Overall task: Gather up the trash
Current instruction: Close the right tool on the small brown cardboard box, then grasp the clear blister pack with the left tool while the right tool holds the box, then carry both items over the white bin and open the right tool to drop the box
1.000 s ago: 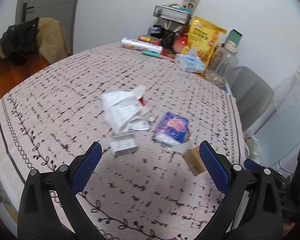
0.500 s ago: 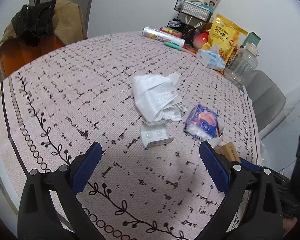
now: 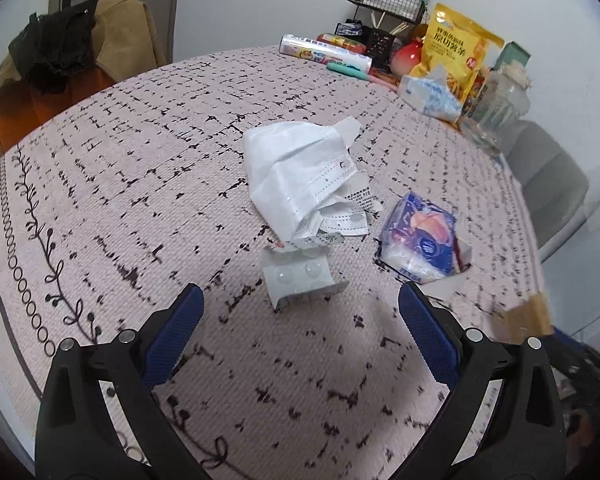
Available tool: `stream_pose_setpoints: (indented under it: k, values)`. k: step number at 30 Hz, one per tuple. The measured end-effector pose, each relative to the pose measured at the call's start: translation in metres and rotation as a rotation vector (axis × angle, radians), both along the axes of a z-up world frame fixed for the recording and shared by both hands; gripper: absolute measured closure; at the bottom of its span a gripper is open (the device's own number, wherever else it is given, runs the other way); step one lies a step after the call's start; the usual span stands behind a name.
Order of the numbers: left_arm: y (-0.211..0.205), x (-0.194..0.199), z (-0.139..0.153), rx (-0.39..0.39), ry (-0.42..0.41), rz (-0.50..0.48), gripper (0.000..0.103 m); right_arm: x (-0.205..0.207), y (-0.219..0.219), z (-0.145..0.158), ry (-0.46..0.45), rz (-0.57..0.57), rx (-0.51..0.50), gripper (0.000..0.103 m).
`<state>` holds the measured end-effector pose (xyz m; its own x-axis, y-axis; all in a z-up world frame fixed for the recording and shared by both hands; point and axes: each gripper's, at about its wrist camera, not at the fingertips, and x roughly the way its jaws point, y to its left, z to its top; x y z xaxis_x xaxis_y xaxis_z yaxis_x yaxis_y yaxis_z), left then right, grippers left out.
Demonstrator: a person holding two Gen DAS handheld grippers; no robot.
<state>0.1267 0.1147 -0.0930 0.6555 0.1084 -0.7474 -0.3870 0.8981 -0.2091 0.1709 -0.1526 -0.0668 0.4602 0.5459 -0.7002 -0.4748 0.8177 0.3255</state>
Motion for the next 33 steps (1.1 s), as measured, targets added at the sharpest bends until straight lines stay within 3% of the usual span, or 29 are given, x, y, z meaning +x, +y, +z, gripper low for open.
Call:
stream_pose_setpoints:
  k: [7,10,13,14,15,21,33]
  values:
    - [-0.001,0.024,-0.002,0.046,0.035,0.039,0.008,0.002,-0.019,0.003,-0.004,-0.030,0.004,0.076]
    - [0.000,0.034,-0.003,0.061,0.045,0.051,0.017,0.002,-0.022,0.003,-0.002,-0.038,0.005,0.076]
    - [0.000,0.038,-0.002,0.093,0.057,0.066,0.041,0.002,-0.023,0.003,-0.003,-0.038,0.005,0.076]
    - [0.001,0.037,-0.001,0.104,0.062,0.075,0.058,0.002,-0.024,0.004,-0.005,-0.038,0.005,0.076]
    - [0.002,0.037,0.000,0.101,0.063,0.078,0.062,0.001,-0.024,0.005,-0.007,-0.037,0.005,0.076]
    - [0.002,0.018,0.005,0.048,0.032,0.075,0.066,0.000,-0.026,0.008,-0.017,-0.033,-0.002,0.076]
    - [-0.047,-0.009,0.048,0.054,-0.079,-0.024,0.066,-0.003,-0.051,0.013,-0.038,-0.089,0.022,0.076]
